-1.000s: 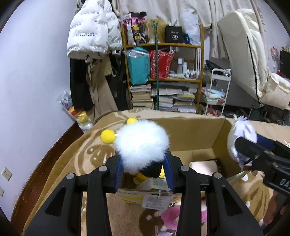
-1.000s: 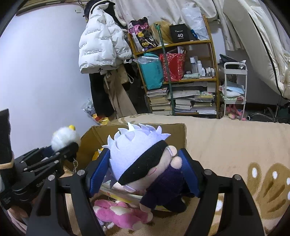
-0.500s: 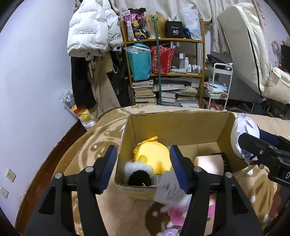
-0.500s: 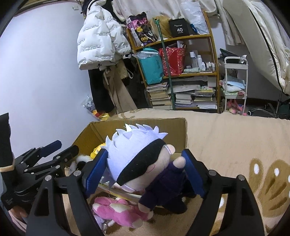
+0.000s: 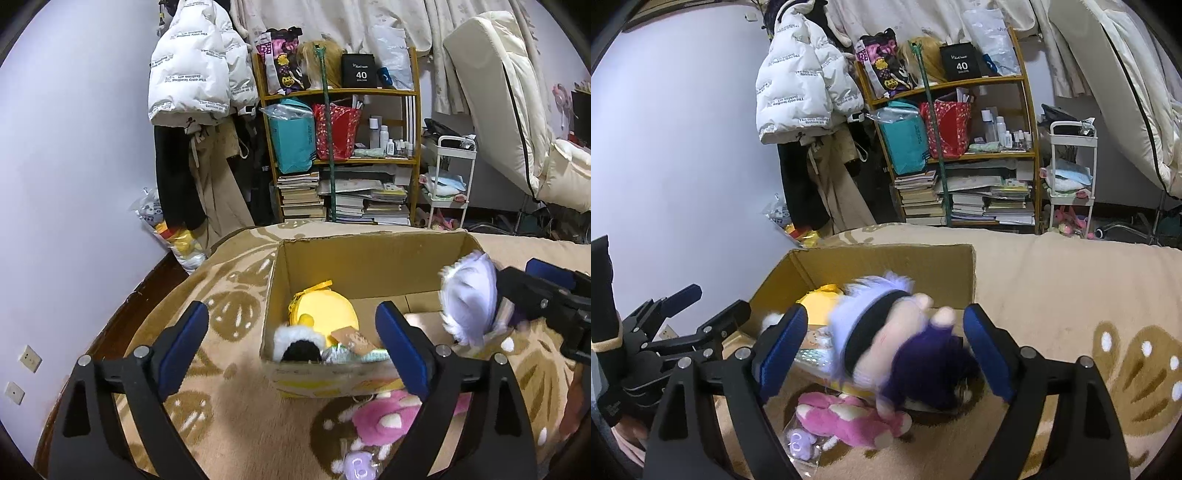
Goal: Organize soft objects
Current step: 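Release the pom-pom into the box with the left tool while the right tool releases the doll, then move both tools back toward the pink plush and clear bagged figure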
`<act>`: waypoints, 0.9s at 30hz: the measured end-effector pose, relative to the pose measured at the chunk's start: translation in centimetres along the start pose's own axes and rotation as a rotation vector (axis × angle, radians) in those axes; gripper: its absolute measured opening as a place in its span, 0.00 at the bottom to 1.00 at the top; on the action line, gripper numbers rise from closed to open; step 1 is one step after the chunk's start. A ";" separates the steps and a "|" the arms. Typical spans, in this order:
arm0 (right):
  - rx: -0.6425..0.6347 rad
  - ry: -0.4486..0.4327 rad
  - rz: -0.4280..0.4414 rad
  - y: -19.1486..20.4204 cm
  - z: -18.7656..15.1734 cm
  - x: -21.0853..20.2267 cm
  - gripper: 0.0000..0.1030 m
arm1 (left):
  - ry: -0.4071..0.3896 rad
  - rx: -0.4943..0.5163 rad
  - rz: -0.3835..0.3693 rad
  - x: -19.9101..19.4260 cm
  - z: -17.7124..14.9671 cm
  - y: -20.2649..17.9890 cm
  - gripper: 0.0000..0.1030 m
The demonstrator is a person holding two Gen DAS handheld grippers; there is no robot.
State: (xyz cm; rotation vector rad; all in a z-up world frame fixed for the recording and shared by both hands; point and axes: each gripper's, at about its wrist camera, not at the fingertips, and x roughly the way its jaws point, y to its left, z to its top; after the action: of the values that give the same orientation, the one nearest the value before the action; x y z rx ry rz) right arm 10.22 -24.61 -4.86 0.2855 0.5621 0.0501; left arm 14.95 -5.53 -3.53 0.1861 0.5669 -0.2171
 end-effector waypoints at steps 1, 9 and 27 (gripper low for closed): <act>0.002 -0.004 0.001 0.0 0.0 -0.4 0.92 | 0.002 -0.001 0.003 -0.3 -0.1 0.0 0.91; 0.015 -0.006 -0.003 0.2 -0.4 -2.4 0.93 | 0.005 -0.022 0.010 -3.3 -1.1 0.9 0.94; -0.013 0.029 -0.019 1.7 -2.7 -5.8 0.98 | 0.097 -0.035 0.016 -7.5 -4.0 1.5 0.94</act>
State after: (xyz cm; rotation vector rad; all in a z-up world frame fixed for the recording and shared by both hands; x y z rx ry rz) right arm 3.92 -23.05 -3.57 0.2671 0.5933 0.0394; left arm 7.18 -2.06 -2.55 0.1680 0.6646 -0.1828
